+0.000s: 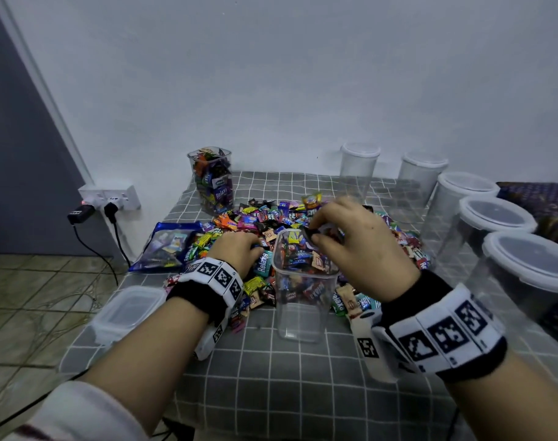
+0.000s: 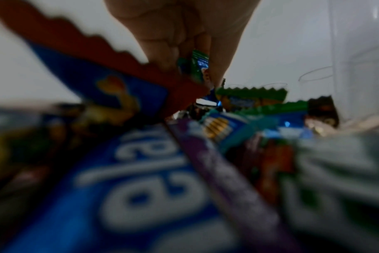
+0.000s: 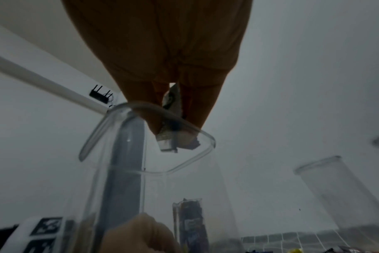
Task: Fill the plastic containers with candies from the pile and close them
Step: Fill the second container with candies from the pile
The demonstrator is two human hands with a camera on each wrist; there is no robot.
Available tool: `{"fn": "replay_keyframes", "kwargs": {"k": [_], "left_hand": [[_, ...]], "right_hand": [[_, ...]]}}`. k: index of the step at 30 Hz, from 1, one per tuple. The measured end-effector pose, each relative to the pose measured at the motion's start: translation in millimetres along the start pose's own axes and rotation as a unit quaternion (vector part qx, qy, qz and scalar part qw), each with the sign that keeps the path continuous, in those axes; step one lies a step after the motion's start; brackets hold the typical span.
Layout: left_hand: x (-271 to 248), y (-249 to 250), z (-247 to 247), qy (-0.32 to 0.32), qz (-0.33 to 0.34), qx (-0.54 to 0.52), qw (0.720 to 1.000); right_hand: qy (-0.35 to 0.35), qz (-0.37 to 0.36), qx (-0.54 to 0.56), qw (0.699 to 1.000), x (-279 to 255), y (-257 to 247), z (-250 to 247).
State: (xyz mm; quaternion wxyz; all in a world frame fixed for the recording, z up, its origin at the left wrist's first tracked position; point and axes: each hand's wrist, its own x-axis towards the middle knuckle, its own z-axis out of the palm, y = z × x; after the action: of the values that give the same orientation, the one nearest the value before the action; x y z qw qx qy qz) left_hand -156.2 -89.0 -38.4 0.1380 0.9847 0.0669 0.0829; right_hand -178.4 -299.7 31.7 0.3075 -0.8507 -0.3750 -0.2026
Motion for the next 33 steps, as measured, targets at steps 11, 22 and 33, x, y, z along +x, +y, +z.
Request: {"fn": "replay_keyframes", "kwargs": {"k": [11,22,33], "left_hand": [[-3,0,0,0.017,-0.001,-0.017,1.0],[-13,3,-18,0.107,-0.026,-0.185,0.977],[-41,54,-78,0.143,0.105,-0.45,0.875]], "right_hand": [[-0.03,0.007,-0.014,0.999,-13,-7,3],[-0.148,0.202,0.223,0.942,-38,15,13],[-0.153,0.215,0.255,0.93,-40,15,17]]}}
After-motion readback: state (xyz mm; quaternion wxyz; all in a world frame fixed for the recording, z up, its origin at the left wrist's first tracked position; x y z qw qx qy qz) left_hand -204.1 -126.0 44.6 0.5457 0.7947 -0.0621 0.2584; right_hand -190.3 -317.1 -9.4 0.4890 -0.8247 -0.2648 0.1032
